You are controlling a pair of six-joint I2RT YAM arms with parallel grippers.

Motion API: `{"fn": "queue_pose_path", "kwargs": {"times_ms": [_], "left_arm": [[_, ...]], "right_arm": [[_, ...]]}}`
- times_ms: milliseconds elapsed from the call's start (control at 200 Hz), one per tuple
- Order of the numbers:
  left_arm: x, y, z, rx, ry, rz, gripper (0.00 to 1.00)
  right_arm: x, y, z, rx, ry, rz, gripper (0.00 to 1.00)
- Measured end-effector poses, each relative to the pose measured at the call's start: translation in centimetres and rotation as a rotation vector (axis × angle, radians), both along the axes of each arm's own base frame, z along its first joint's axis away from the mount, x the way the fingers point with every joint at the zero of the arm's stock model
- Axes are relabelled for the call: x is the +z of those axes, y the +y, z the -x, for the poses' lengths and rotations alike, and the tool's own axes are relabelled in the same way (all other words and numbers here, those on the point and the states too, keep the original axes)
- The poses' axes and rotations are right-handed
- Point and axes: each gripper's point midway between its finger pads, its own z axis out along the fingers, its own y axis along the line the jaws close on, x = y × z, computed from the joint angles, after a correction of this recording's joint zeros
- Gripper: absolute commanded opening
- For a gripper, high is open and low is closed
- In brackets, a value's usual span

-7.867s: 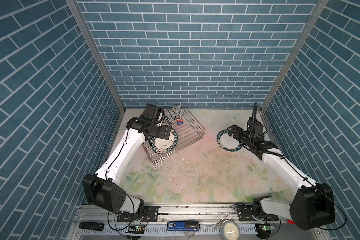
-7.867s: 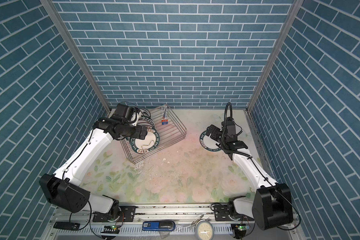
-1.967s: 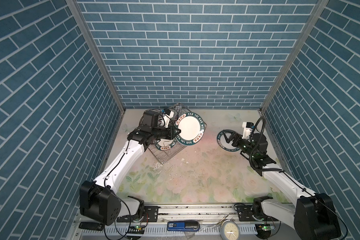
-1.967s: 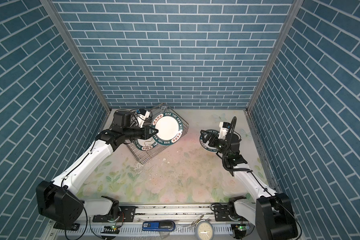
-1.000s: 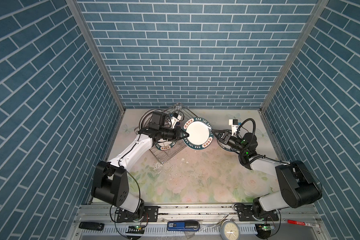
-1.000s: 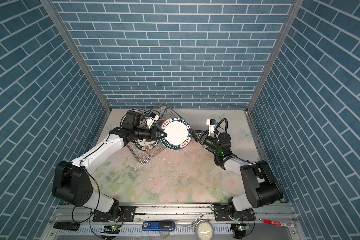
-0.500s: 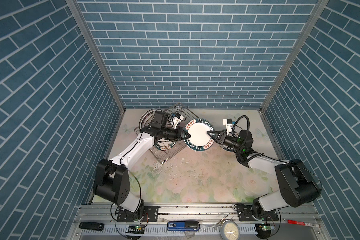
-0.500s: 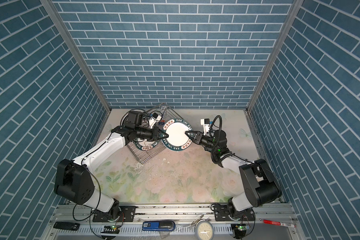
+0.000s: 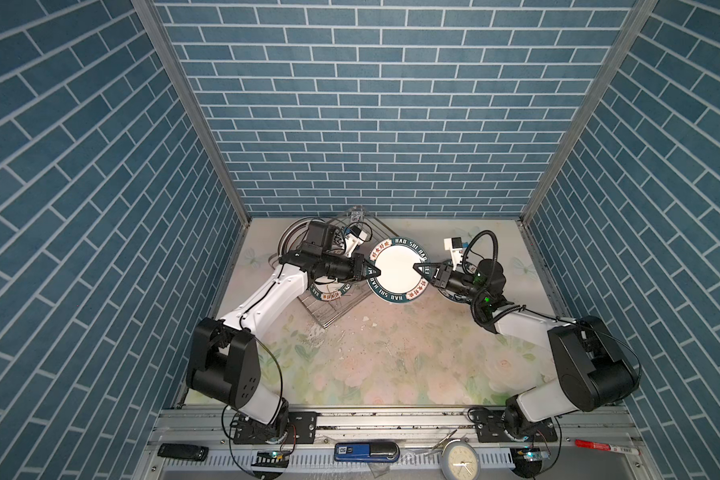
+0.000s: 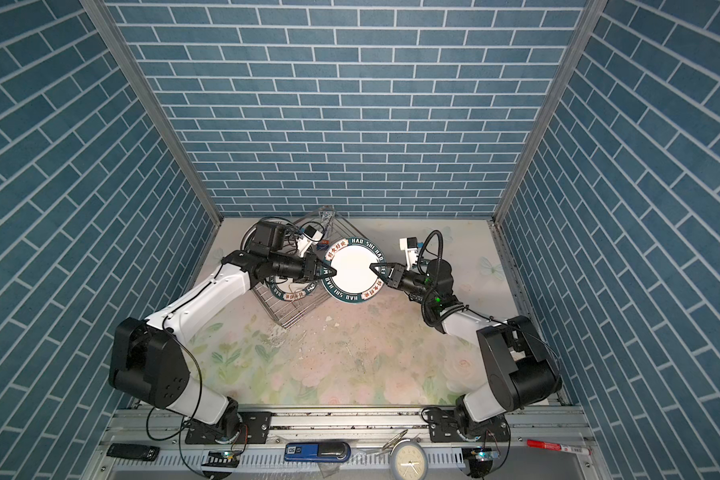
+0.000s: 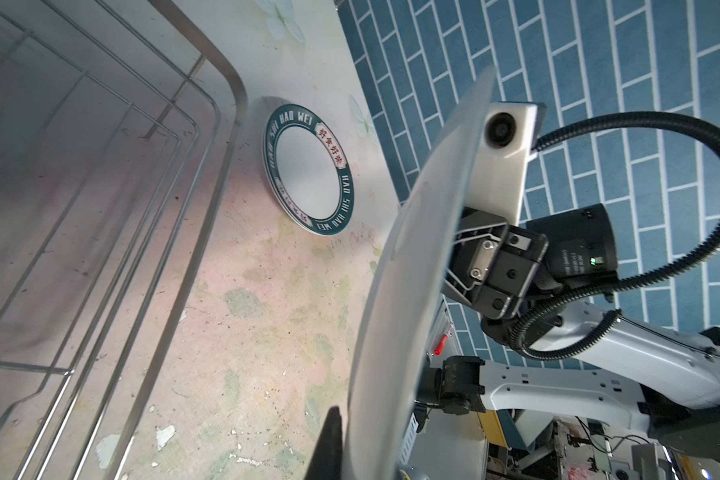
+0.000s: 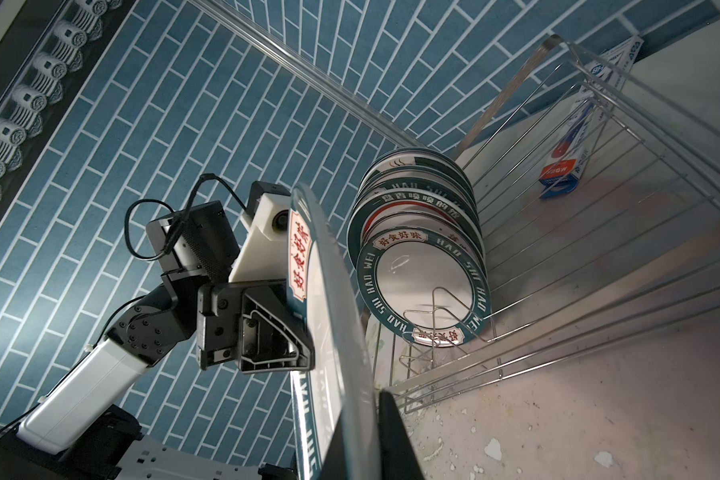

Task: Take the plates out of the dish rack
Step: 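Close the right gripper on the plate's rim and open the left gripper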

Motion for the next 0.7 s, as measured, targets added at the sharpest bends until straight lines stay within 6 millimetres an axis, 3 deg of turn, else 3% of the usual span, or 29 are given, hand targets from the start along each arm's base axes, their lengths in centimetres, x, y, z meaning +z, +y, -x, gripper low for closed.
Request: {"fn": "queue_pose_path", "kwargs": {"times_ms": [75,365,525,700], "left_arm": [[0.0,-0.3,0.1,-0.004,-0.001,0.0,0.4],[0.5,-0.3,0.0,0.006,-0.037,-0.009,0.59],[1.8,0.2,0.3,0.022,-0.089,-0.021,0.61],[2.6,2.3,0.1,0.112,-0.178,-0.133,0.63]], "right_arm": [[-0.2,0.3,0.2,0.012,-0.001,0.01,0.0],[-0.6,-0.4,0.7,-0.025,-0.02,0.112,0.0],[1.4,-2.1,1.0,-0.13,-0.109,0.202,0.0],[2.8,-5.7,0.7,-0.329,-0.191,0.331,0.0]]}}
